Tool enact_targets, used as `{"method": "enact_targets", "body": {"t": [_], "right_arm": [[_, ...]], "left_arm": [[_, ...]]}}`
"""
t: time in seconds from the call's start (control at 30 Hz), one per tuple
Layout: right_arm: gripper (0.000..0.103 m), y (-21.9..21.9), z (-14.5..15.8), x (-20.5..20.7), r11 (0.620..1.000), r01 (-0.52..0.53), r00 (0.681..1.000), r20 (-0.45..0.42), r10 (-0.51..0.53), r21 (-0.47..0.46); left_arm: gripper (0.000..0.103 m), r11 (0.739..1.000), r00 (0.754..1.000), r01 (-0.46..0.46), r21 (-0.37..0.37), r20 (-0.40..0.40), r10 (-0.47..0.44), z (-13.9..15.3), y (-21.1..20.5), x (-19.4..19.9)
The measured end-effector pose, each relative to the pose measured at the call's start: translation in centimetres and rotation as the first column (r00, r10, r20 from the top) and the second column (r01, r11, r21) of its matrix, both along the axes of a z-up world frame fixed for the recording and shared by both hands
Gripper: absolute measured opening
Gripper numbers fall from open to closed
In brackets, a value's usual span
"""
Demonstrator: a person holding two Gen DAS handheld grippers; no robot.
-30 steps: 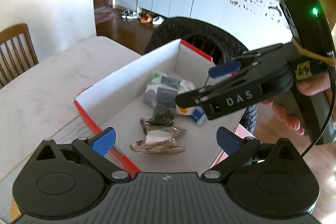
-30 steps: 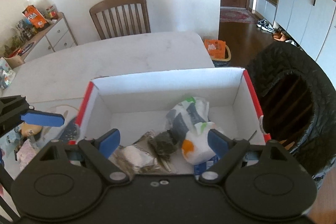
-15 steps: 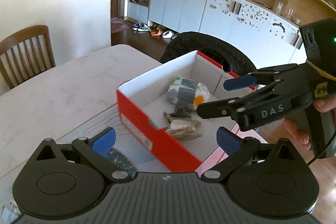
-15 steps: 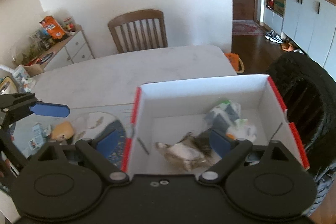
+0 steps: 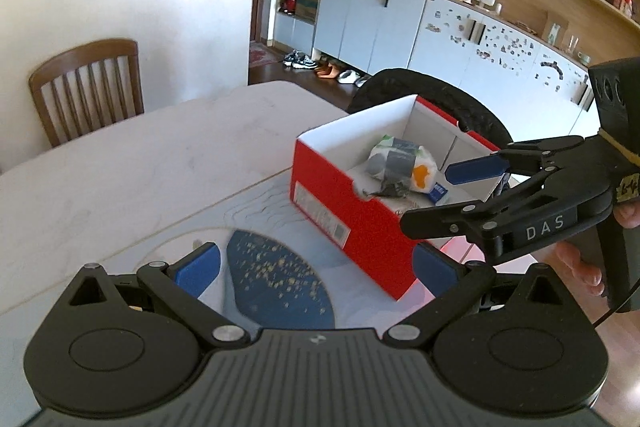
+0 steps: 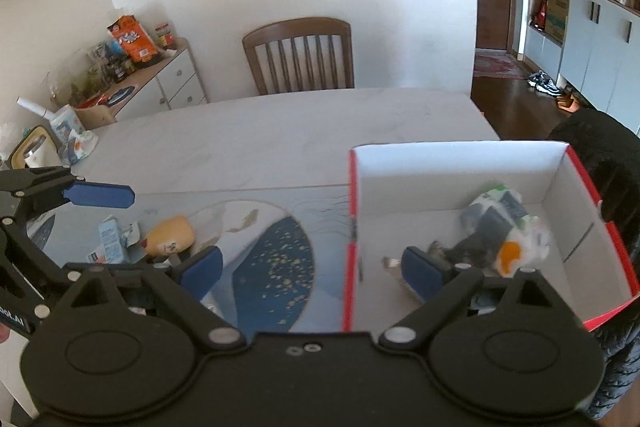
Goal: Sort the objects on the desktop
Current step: 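Withdraw both tools from the shoebox back over the remaining snacks, then move the left tool to the light blue carton while the right tool approaches the pink snack bag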
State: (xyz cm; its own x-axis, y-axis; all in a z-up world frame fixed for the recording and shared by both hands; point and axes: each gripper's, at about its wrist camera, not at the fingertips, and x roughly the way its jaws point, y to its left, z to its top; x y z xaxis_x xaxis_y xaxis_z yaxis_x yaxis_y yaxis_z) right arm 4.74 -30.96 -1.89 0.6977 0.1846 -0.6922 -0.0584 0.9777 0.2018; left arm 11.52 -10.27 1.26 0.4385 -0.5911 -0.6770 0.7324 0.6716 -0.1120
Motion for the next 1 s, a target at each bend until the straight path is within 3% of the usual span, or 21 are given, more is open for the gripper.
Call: {"method": "enact_targets", "body": {"t": [0.23, 0.47, 1.0], "right_arm": [[0.096, 3.1, -0.8, 0.6, 0.999, -0.030, 0.999, -0.016, 0.030, -0.021], [0.096, 6.6, -1.9, 1.5, 0.997, -0.072, 0.997, -0.028, 0.071, -0.041], [0.096, 13.1, -5.9, 2.6, 0.987, -0.160, 0.980, -0.122, 0.155, -0.034]], "left_arm": [[0.103, 0.999, 0.998, -0.053, -0.002, -0.013, 0.053, -1.3, 3.6, 0.4], [0.103, 0.990, 0.991, -0.135, 0.028, 0.027, 0.134, -2.8, 7.5, 1.1], [0.103, 0.939, 0.942, -0.332, 0.095, -0.011, 0.334, -7.0, 15.5, 4.8]]}}
